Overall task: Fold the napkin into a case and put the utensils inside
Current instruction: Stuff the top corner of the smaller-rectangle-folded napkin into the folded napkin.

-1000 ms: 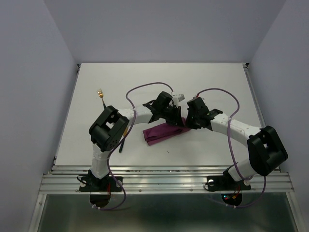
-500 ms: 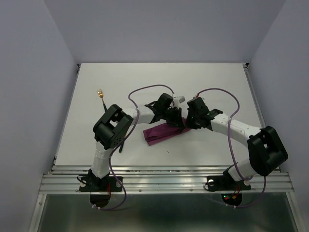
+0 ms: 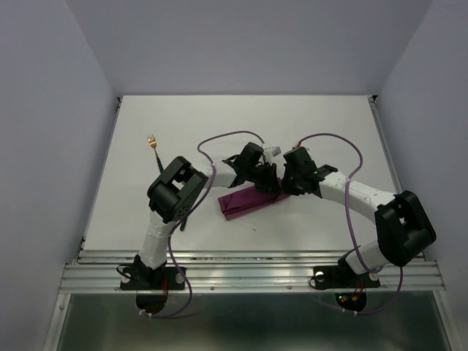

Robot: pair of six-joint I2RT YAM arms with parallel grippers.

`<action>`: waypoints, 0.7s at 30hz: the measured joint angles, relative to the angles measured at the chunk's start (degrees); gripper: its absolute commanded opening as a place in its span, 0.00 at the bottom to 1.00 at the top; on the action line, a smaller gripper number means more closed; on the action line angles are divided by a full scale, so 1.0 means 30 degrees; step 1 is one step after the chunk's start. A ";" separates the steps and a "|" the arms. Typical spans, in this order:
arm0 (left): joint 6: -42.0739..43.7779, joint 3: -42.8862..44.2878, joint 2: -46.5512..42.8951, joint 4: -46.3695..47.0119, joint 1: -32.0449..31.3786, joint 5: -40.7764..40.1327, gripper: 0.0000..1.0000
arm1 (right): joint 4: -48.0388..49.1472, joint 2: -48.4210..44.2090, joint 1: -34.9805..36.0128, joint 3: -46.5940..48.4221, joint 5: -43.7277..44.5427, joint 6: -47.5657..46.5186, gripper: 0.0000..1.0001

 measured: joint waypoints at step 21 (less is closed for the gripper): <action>-0.0525 0.0197 0.0299 0.0313 -0.0131 0.0066 0.00 | 0.0044 -0.0109 0.0007 -0.0211 0.0393 -0.0102 0.01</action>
